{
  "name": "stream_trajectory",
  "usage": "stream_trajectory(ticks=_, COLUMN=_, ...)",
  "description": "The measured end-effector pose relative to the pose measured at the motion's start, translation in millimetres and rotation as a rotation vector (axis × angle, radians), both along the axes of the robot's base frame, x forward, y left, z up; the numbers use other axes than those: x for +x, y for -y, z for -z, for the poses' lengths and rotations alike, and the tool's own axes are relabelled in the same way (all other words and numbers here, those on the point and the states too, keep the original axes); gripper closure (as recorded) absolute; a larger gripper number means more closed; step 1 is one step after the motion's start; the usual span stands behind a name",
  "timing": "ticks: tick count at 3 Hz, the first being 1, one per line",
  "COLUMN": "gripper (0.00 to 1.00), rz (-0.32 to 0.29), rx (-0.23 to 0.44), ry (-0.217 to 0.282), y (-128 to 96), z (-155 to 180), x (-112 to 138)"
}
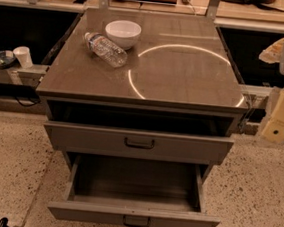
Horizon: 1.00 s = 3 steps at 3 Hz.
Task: Close middle drawer
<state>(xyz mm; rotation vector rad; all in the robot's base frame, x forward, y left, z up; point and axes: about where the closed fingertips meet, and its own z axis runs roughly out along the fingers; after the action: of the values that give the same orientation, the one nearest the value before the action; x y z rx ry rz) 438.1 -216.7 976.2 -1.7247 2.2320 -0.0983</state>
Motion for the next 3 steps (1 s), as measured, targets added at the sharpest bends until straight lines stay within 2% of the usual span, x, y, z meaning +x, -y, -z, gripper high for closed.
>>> stream_trajectory(ticks=1, gripper=0.0, rz=0.0, rx=0.0, ry=0.0, y=0, z=0, x=0)
stream_trajectory(ticks=2, gripper=0.0, rz=-0.006, rx=0.052, ry=-0.005, y=2, z=8, x=1)
stream_trajectory(ticks=3, gripper=0.0, rz=-0.019, rx=0.222, ry=-0.05, y=13, z=71, x=6)
